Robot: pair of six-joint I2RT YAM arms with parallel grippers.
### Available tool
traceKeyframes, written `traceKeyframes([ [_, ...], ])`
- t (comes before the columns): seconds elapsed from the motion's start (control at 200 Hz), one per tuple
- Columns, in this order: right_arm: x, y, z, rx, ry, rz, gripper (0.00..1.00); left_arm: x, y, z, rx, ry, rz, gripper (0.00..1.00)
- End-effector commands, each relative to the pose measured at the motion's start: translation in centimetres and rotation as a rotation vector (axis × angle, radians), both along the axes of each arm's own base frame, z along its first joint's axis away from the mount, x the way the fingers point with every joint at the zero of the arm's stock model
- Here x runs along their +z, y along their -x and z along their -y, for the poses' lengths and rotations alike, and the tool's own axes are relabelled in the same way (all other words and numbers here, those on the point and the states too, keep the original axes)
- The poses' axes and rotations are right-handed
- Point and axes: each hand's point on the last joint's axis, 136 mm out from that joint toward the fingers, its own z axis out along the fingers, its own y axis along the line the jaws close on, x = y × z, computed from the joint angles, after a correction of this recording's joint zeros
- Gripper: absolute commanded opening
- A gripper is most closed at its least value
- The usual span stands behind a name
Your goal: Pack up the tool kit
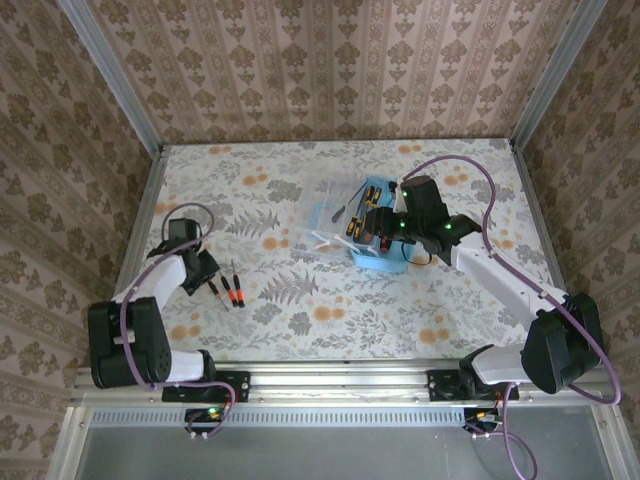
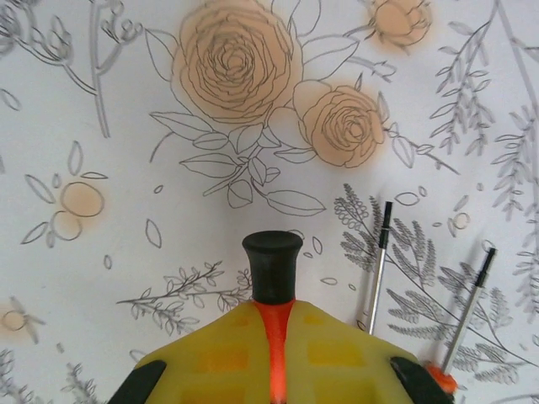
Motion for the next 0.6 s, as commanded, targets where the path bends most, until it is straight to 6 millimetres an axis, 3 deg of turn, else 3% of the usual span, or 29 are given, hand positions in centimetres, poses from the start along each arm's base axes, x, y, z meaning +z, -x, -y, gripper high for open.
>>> traceKeyframes([
  [0.0,0.7,0.4,-0.4,0.019,-0.027,0.023,0.36,1.9,0.2,-0.1,-0.025,-0.025,0.022,0.05],
  [0.15,0.9,0.7,-1.4,0.062,-0.037,0.028,0.36,4.3,-0.3,0.8,-0.053,-0.008,0.067,0.05],
  [0.285,1.6,2.0,-4.3,0.191,-0.043,0.059,0.4,8.2,-1.9,2.8,-0.104,0.017,0.146,0.06],
  [0.485,3.3,4.2,-9.3,0.365,-0.051,0.114,0.52,13.5,-4.5,8.0,-0.223,0.064,0.256,0.06],
  [0.5,2.5,4.2,-9.8,0.377,-0.045,0.098,0.52,13.9,-4.7,8.6,-0.235,0.069,0.264,0.06],
  [0.595,2.5,5.3,-12.8,0.473,-0.051,0.105,0.57,15.5,-5.6,12.2,-0.303,0.124,0.3,0.06],
])
